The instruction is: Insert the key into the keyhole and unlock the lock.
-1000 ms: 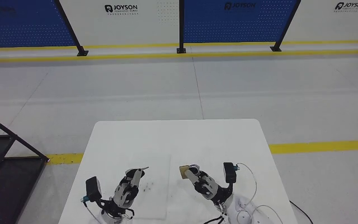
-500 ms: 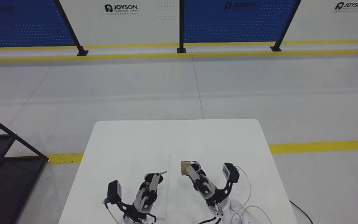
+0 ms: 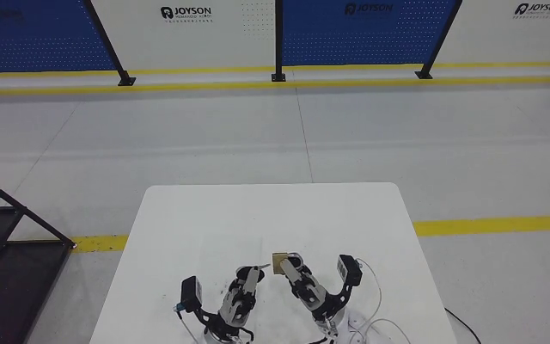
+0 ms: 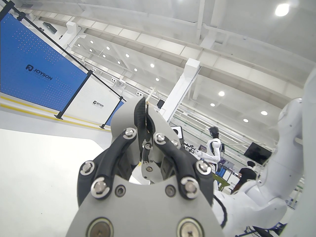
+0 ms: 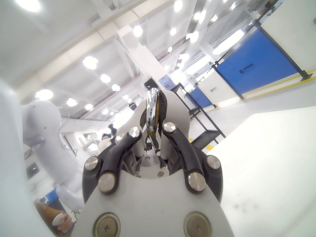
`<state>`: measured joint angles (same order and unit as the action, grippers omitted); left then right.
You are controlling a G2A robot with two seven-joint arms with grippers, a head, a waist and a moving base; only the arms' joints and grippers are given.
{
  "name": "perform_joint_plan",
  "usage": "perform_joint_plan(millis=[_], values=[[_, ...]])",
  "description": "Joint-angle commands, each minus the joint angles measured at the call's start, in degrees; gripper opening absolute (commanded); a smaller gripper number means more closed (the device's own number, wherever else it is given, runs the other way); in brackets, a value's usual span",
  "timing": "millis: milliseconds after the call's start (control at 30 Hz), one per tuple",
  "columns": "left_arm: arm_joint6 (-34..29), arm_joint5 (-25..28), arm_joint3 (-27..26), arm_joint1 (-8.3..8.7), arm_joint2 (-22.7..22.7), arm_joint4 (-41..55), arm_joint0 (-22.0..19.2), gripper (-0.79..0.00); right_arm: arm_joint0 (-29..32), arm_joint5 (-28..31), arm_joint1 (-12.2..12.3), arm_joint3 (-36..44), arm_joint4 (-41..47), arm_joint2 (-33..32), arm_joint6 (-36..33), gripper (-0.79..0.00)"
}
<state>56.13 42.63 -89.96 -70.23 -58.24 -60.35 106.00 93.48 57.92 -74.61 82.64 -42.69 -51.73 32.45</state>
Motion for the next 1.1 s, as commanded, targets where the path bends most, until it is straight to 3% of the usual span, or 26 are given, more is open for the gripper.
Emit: perform_joint_plan(millis=[0,1067], values=[[0.0,-0.1,0.0,-0.03,0.1,0.0,-0.1,-0.785,0.0,0.0,-0.1,-0.1,-0.3,0.1,0.1,-0.785],[-1.9,0.7,0.6,-0.13,0.5,1.1,-0.6,-0.785,0.1,0.1,-1.1,-1.1,0.2,-0.7,0.1,-0.785]])
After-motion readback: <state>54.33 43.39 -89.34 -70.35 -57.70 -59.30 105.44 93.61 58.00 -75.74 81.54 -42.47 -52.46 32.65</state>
